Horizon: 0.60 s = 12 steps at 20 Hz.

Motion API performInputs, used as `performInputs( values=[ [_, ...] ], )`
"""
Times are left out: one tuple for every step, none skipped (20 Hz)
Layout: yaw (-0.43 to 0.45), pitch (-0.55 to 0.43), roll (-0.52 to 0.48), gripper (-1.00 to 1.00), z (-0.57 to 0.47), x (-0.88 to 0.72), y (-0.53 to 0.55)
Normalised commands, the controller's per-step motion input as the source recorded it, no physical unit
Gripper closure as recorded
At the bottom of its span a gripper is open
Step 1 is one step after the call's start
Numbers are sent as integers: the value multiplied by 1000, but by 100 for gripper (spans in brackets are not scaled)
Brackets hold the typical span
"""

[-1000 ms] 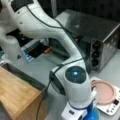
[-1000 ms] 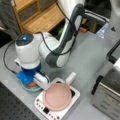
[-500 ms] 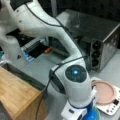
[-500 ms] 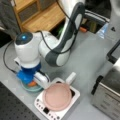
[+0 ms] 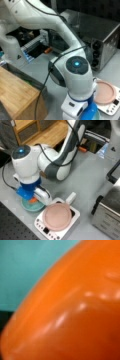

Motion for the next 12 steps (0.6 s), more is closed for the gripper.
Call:
performInputs(
  values=[
    [-77,30,92,100,143,-28,315],
    [-89,28,86,100,142,-40,343],
    [-99,26,75,100,124,-62,353],
    [-106,25,67,100,101,-77,335],
    [-111,22,50,100,87,-90,335],
    [-113,19,40,100,71,-98,310],
    [-117,12,29,100,60,-107,300],
    [-118,4,18,100,49,-115,299],
    [-115,-1,10,100,38,-123,306],
    [-112,-7,5,100,28,-130,314],
    [-107,-18,-13,100,14,-133,321],
    [-104,-21,-21,100,2,-135,307]
  ],
)
